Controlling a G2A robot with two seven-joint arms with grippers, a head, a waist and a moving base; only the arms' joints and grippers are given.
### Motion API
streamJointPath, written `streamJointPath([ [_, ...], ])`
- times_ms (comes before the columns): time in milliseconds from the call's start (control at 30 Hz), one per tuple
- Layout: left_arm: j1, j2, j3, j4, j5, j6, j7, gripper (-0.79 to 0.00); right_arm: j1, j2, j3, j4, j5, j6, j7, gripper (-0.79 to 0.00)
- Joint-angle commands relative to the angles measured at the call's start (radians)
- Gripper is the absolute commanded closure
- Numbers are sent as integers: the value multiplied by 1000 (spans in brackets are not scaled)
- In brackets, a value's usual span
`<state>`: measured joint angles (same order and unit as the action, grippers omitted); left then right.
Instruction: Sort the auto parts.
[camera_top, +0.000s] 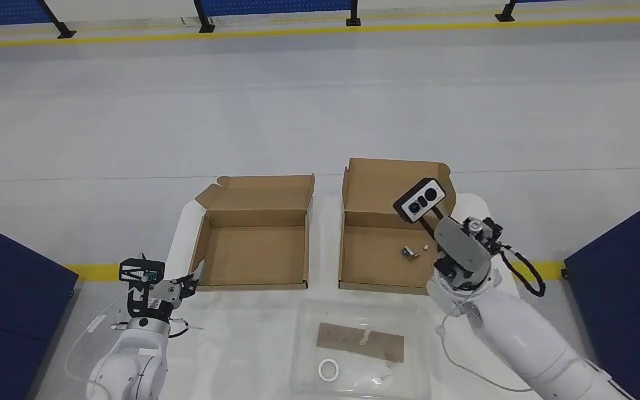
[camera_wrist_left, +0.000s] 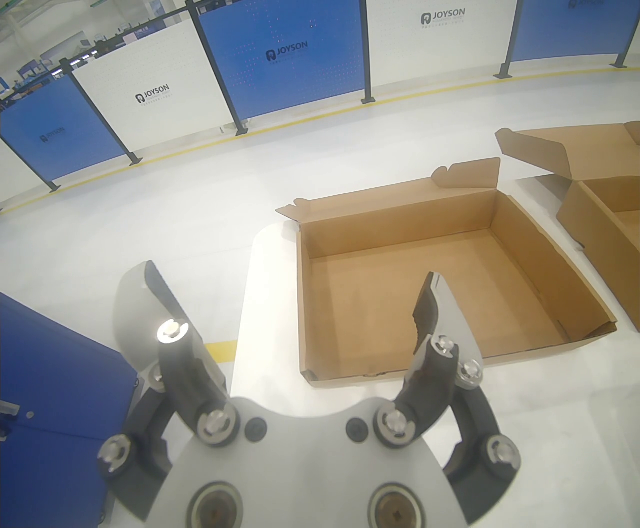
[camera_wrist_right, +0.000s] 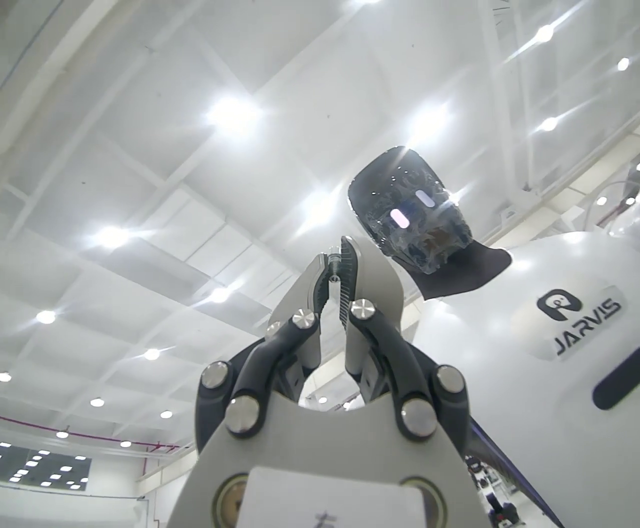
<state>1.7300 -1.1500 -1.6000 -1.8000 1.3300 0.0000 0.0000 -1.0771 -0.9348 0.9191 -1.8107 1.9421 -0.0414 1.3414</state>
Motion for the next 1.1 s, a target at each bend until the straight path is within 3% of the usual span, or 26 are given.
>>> streamJointPath([
  [0, 0, 0, 0, 0, 0, 0, 0, -785, -13, -7, 7, -3, 33, 13, -9, 0],
  [400, 0, 0, 0, 0, 0, 0, 0, -785, -70, -47, 49, -17, 88, 50, -47, 0],
  [733, 0, 0, 0, 0, 0, 0, 0, -785, -74, -64, 97, -6, -133, 40, -42, 0],
  [1067, 0, 0, 0, 0, 0, 0, 0, -785, -102, -89, 128, -30, -90, 75, -39, 0],
])
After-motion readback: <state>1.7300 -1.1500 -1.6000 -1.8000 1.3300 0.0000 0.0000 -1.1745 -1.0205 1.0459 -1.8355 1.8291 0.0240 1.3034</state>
